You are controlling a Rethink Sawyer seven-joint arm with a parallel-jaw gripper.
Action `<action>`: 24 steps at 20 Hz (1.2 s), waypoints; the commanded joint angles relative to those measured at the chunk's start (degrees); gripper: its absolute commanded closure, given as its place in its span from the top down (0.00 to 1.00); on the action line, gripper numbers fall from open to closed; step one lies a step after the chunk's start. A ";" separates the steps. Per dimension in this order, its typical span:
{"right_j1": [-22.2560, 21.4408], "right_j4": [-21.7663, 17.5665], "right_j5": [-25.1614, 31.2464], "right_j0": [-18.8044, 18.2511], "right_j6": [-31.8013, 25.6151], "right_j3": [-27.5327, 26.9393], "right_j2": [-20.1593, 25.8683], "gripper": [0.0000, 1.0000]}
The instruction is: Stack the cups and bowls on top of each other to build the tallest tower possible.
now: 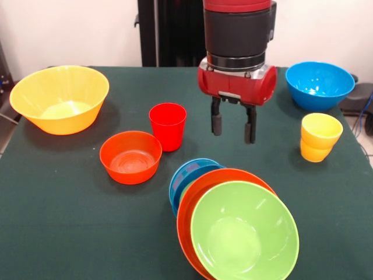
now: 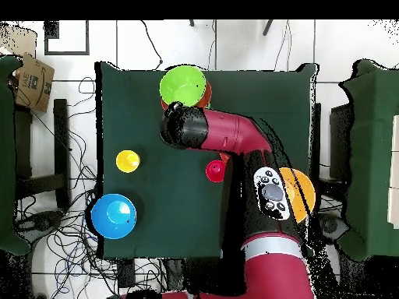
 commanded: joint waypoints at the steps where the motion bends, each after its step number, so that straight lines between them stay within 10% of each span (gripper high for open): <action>1: 2.10 0.50 -1.65 0.16 2.92 2.37 4.30 1.00; 24: 11.80 -1.94 -12.31 0.09 1.92 -2.70 3.80 1.00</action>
